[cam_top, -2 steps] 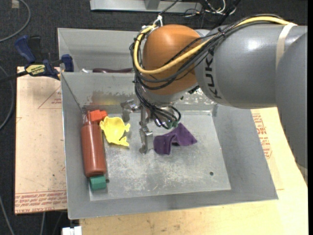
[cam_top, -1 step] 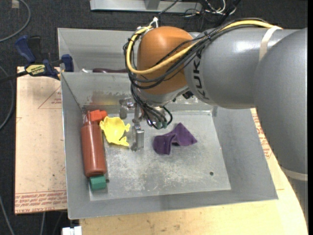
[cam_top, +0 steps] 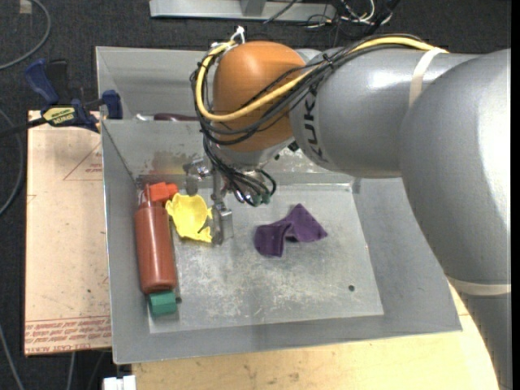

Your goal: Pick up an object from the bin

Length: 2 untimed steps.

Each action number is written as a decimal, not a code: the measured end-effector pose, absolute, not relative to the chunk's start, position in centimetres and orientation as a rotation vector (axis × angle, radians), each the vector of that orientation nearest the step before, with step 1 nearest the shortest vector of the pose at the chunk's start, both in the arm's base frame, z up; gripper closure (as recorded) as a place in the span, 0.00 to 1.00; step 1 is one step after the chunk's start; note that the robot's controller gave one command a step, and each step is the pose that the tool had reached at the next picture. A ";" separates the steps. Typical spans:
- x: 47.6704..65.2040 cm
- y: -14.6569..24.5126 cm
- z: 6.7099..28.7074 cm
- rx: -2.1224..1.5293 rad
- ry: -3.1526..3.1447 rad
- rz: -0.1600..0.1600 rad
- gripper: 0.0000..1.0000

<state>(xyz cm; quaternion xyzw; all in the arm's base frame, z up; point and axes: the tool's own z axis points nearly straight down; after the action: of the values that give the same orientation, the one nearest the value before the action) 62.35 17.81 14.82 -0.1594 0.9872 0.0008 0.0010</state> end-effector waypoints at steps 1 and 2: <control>64.6 17.3 11.0 -0.807 3.026 0.009 0.00; 64.3 16.6 8.0 -0.949 2.992 0.004 0.00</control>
Offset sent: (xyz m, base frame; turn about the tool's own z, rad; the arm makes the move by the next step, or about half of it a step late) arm 0.0162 -0.0144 -0.0782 -0.3238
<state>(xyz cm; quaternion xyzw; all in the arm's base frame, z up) 64.29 16.60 7.98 -0.3023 0.9532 0.0013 0.0016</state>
